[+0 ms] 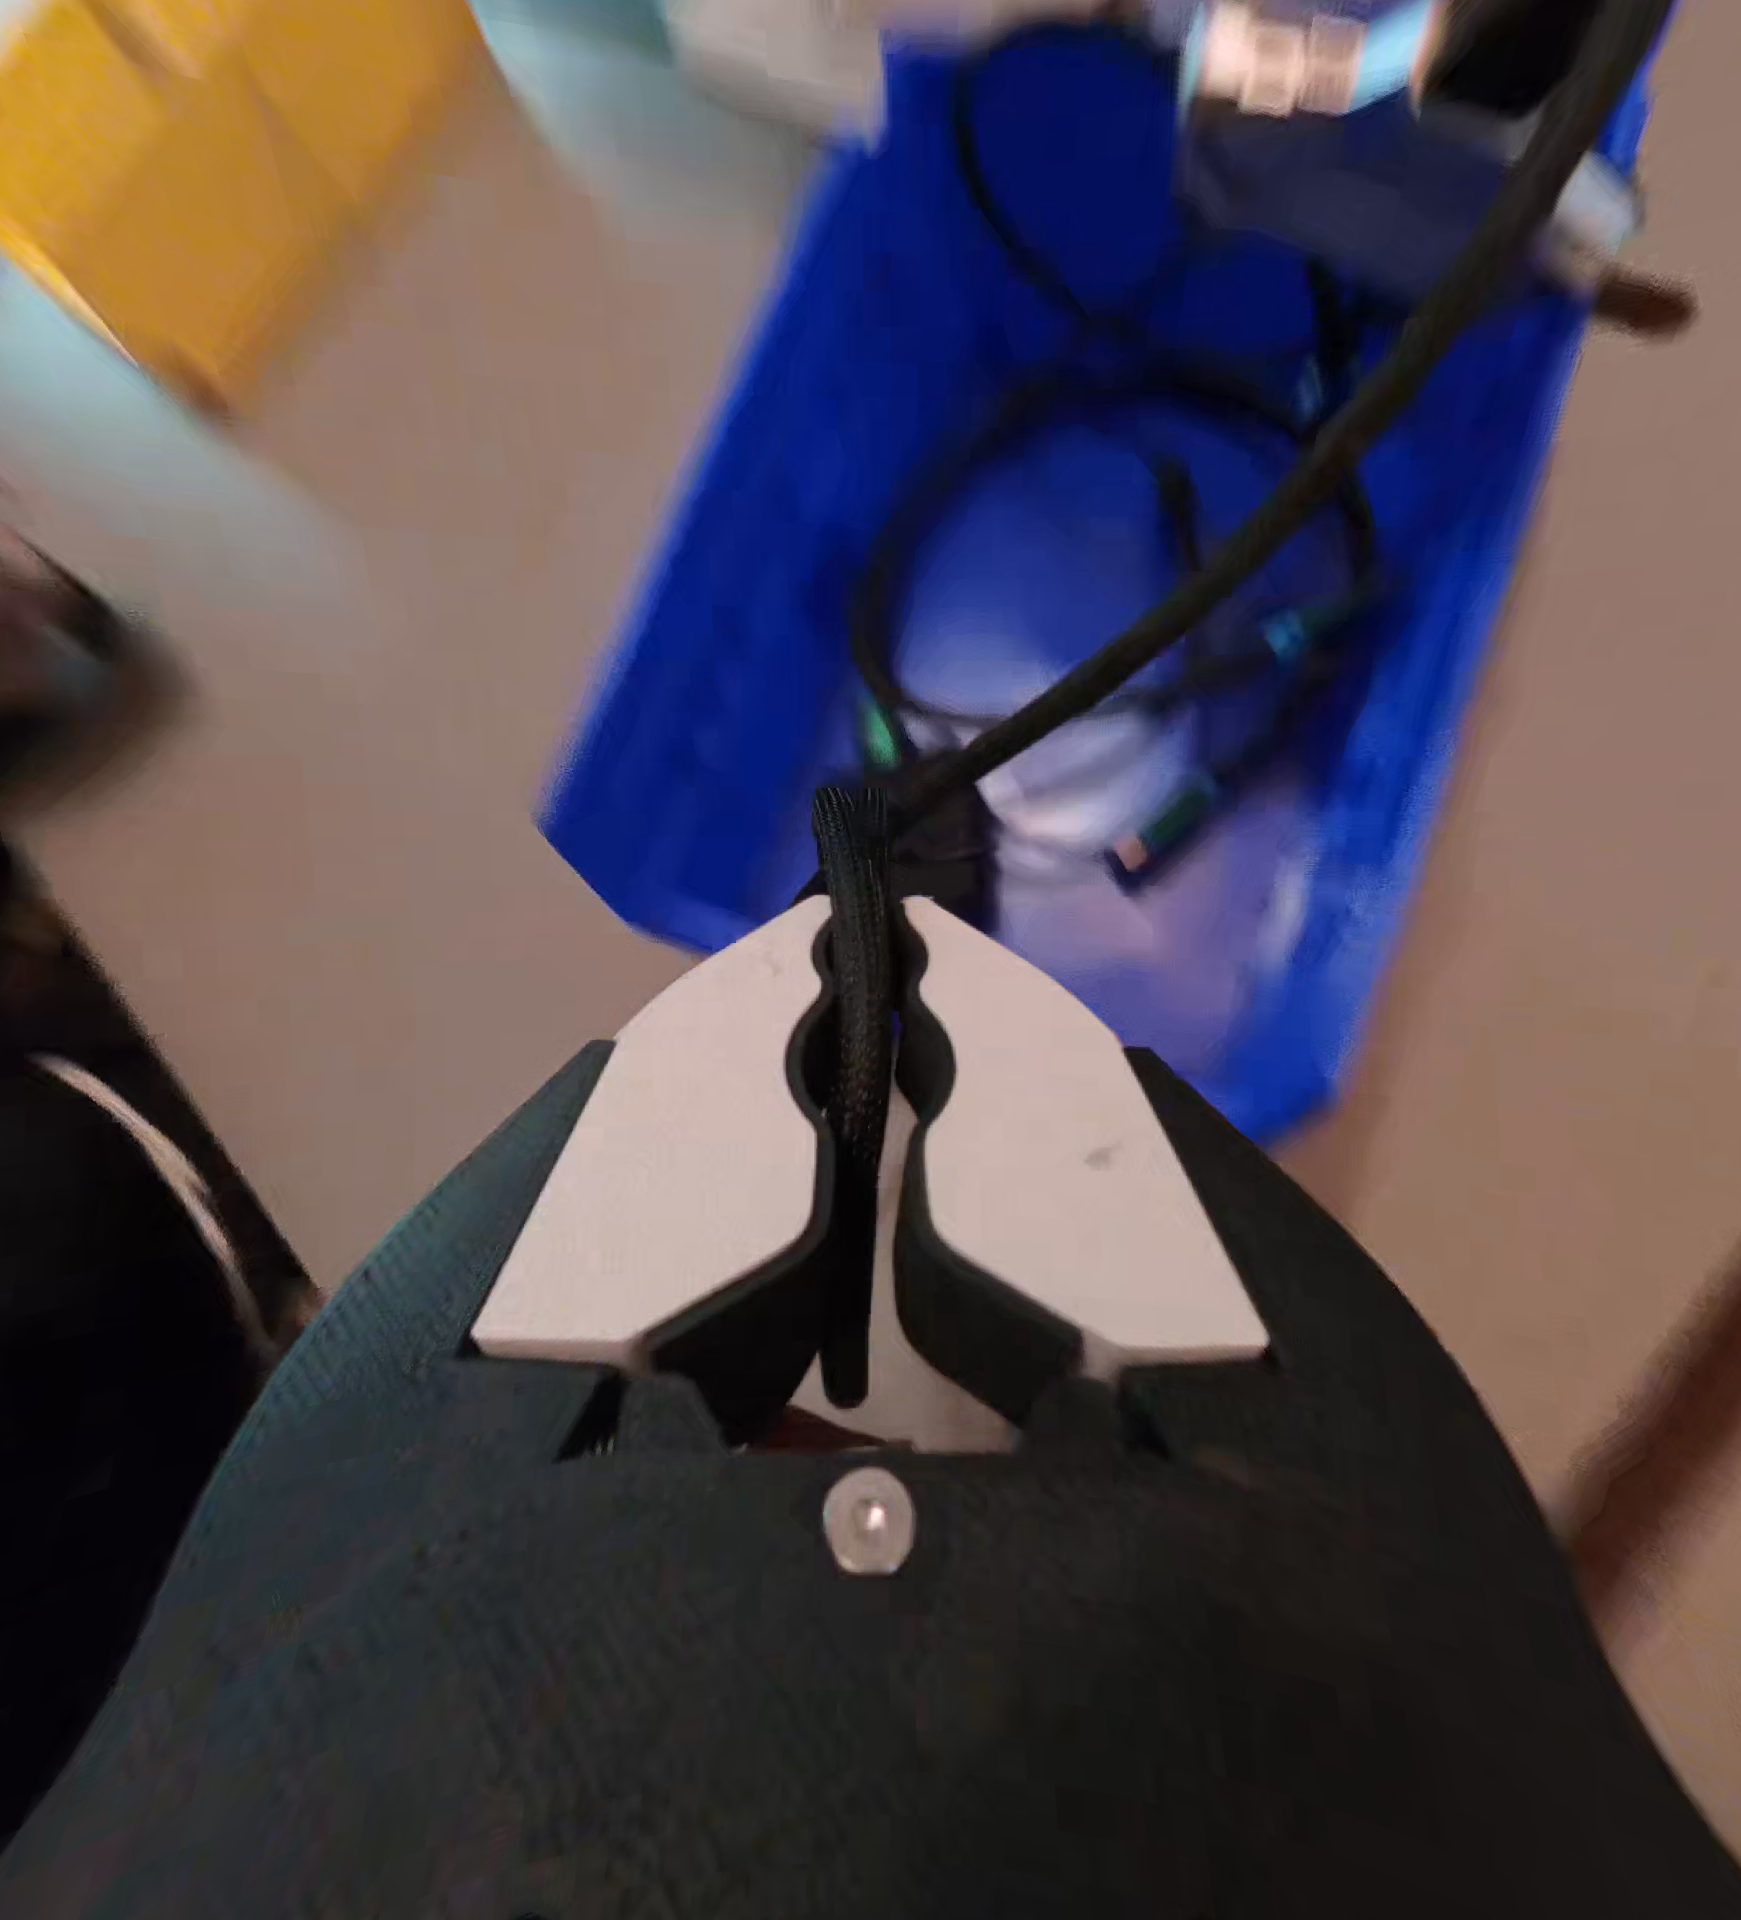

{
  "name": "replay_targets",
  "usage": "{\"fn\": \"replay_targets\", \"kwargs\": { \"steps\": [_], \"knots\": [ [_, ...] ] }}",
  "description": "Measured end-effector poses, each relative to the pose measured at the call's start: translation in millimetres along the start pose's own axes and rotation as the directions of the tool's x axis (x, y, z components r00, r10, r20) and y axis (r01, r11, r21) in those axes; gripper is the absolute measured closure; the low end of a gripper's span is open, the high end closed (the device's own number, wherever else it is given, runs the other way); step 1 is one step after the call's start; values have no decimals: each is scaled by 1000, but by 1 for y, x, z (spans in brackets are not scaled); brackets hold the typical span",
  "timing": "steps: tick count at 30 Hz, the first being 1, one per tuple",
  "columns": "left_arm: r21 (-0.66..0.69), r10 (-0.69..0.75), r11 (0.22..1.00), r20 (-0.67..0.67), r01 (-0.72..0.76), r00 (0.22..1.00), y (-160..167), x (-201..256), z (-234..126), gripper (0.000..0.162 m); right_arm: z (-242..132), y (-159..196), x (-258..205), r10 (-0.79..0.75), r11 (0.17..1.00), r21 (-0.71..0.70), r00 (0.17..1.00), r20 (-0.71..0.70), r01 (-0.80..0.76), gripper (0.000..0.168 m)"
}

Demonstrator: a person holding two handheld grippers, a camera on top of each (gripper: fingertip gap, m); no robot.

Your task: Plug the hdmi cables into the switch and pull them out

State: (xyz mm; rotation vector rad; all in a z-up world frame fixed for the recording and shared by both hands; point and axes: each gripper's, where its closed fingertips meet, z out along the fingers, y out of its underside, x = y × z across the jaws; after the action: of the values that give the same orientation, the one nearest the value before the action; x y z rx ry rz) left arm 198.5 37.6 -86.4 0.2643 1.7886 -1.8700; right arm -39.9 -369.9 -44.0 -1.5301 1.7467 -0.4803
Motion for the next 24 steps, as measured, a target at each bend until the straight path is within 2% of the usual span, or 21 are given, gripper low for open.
{"fn": "replay_targets", "kwargs": {
  "steps": [1, 3, 5, 7, 9, 10, 11, 13, 15, 18, 19, 20, 24],
  "knots": [
    [-1, 4, 1000, -2, -4, 1000, 0, 1, 0, 151, 3, -21, -7, 80, 987, 135, 996, 48, -86, 162],
    [-7, 13, 1000, -10, -13, 1000, 1, 2, 1, 151, 10, -57, -8, 253, 885, 380, 963, 95, -270, 162],
    [-17, 24, 1000, -23, -24, 999, 2, 5, 2, 151, 26, -70, -6, 322, 808, 511, 946, 36, -295, 162],
    [-23, 36, 999, -32, -37, 999, 3, 7, 3, 151, 48, -71, -6, 265, 830, 543, 948, -178, -130, 162],
    [-22, 46, 999, -33, -47, 998, 3, 9, 3, 151, 61, -71, 2, 115, 875, 465, 874, -472, 136, 161],
    [-20, 49, 999, -32, -49, 998, 3, 9, 2, 151, 64, -72, 6, 83, 874, 437, 821, -564, 212, 162],
    [-17, 49, 999, -30, -50, 998, 2, 9, 2, 151, 71, -73, 6, 93, 866, 448, 807, -584, 225, 161],
    [-14, 48, 999, -28, -48, 998, 2, 8, 2, 151, 99, -63, 1, 94, 875, 448, 844, -528, 183, 161],
    [-12, 46, 999, -29, -46, 999, 2, 8, 2, 151, 116, -49, 3, 41, 901, 378, 825, -564, 213, 161],
    [-5, 41, 999, -28, -41, 999, 1, 7, 1, 151, 119, -48, -12, -17, 901, 360, 847, -531, 244, 154],
    [-4, 39, 999, -28, -39, 999, 1, 7, 1, 150, 117, -46, -14, -11, 908, 359, 866, -501, 219, 146],
    [-4, 38, 999, -29, -38, 999, 1, 7, 1, 150, 114, -45, -17, 3, 911, 369, 891, -454, 185, 136],
    [-3, 51, 999, -32, -51, 998, 1, 9, 1, 149, 100, -35, -43, 71, 895, 445, 982, -178, 16, 120]
  ]
}}
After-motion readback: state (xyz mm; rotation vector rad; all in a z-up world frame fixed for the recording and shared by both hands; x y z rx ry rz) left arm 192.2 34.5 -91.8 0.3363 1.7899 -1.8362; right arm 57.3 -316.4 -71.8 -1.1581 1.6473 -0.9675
